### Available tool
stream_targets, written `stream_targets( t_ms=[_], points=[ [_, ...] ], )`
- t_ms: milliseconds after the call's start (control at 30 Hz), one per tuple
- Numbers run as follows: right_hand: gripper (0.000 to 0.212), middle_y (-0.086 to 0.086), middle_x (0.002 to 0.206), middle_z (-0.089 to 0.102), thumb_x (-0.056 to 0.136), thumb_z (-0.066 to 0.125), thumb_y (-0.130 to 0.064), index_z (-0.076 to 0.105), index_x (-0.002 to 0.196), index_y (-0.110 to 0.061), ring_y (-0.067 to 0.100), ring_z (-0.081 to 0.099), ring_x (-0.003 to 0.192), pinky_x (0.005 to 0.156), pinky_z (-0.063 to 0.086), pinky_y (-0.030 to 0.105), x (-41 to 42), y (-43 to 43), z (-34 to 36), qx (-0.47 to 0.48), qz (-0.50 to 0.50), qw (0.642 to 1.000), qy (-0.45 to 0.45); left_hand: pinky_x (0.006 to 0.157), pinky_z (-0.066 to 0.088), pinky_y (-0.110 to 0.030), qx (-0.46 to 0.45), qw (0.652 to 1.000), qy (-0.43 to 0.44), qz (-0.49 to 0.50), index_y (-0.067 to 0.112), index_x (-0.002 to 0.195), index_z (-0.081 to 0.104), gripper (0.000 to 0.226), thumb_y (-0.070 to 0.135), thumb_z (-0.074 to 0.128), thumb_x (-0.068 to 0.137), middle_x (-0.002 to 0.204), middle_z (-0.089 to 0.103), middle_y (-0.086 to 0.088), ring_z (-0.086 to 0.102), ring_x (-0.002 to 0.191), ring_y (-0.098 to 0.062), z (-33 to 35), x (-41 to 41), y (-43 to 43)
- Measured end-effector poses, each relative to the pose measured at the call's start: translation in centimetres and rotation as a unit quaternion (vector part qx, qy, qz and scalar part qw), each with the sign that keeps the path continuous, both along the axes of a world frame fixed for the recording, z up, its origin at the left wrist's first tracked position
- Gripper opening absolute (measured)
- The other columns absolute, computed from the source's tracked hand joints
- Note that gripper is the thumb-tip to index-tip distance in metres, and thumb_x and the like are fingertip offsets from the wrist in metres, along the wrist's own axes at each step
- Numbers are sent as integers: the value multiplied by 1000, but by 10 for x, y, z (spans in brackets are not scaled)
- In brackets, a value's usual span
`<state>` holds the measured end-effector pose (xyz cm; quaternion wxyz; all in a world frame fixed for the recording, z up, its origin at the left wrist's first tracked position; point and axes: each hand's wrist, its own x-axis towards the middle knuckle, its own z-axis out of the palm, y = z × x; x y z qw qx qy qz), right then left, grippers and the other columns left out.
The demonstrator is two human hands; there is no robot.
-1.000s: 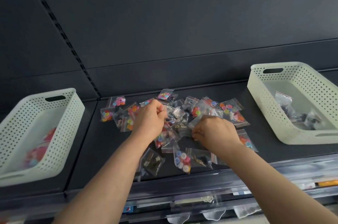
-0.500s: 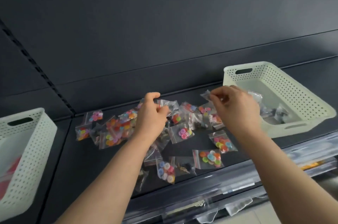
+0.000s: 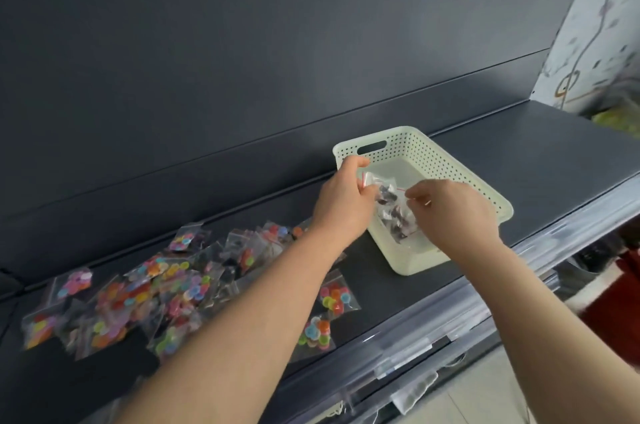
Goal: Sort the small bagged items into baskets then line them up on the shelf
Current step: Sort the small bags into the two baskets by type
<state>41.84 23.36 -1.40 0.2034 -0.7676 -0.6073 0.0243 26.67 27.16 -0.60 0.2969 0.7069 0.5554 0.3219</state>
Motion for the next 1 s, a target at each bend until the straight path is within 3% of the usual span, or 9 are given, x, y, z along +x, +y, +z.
stream_targets(
  t_ms=[100,233,400,533,667,900,1000],
  points=[
    [27,-12,104,69,93,47,-27,66,110,-36,17,63,92,69,52,30,-6,0,2,20,27,999,-4,88,50,-39,-3,998,63,24,27,135,44,42,19,54,95,99,67,6,59,101,-19,0,-2,6],
    [25,-11,104,67,95,48,-27,67,110,-35,16,62,92,67,51,31,-33,0,6,58,105,993,-13,81,53,-38,-4,983,136,124,29,125,53,33,14,48,96,105,66,11,61,97,-17,-8,-48,6],
    [26,-2,102,66,94,51,-20,68,111,-29,24,62,93,68,48,31,-79,8,0,41,221,974,4,96,45,-38,-88,937,334,46,37,105,68,16,31,64,91,113,61,6,48,116,-20,-27,-105,-15],
    [34,1,104,63,88,52,-7,65,113,-26,26,62,98,74,48,32,-103,14,-20,-37,255,966,-15,97,45,-38,-81,942,318,65,34,107,68,22,29,72,86,114,60,6,48,116,-19,-31,-132,-33],
    [38,2,122,58,91,53,-14,56,127,-24,25,57,107,76,48,32,-111,9,-34,-65,256,964,-34,95,46,-39,-76,944,308,88,31,114,64,30,26,72,86,120,59,4,52,116,-18,-24,-150,-41],
    [30,-1,96,60,87,60,-19,64,116,-22,21,60,84,68,43,25,-112,5,-40,-92,264,959,31,93,46,-38,-32,923,365,118,28,120,62,30,38,64,91,123,59,2,50,117,-21,-19,-150,-42],
    [29,2,103,60,93,55,-22,60,121,-18,23,62,91,73,49,31,-107,4,-45,-50,214,975,32,90,41,-39,20,925,366,96,31,120,62,27,42,53,97,122,62,4,47,116,-22,-21,-126,-28]
  ],
)
